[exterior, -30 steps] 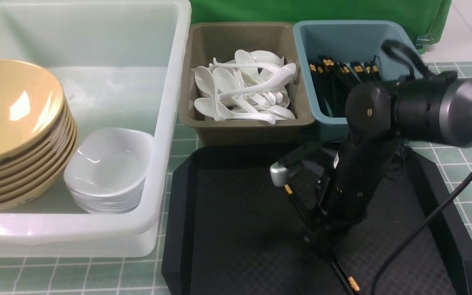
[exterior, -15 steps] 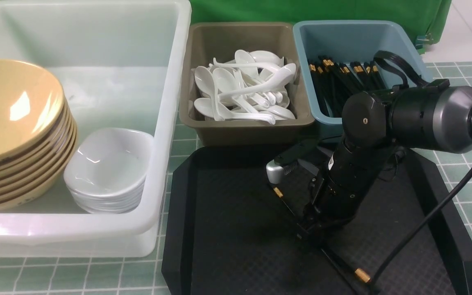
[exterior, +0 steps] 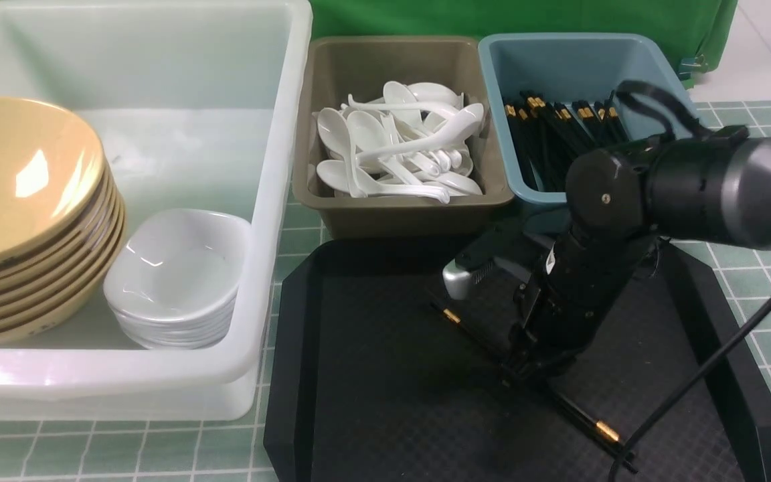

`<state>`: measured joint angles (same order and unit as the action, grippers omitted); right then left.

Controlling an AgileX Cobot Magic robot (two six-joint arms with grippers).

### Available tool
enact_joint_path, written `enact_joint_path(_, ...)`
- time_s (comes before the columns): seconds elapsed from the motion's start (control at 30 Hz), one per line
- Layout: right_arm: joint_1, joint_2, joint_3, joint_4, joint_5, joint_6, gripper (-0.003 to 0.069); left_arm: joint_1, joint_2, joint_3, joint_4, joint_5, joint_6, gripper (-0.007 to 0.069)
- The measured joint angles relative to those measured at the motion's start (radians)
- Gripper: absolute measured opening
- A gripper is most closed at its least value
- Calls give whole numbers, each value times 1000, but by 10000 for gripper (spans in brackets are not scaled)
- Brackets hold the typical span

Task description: On blue table put chopsticks spoon bowls plates into blue grey white boxes.

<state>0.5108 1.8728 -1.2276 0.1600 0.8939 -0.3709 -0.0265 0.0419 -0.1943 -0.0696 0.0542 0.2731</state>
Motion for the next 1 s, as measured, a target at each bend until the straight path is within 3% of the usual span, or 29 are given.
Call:
enact_joint_path(0.3,0,-46,0,1,30,0,95,0,0,0,0,0,0,5)
enact_joint_path(0.5,-3,-242,3,4,36,-40,95,0,0,0,0,0,0,5)
enact_joint_path(0.67,-51,-382,-12,4,-268,-75,95,0,0,0,0,0,0,5)
enact_joint_path(0.87,-169,-286,-16,4,-905,-67,95,0,0,0,0,-1,1,5)
enact_joint_path(1.0,-218,-128,-58,7,-1046,-51,97,0,0,0,0,-2,1,5)
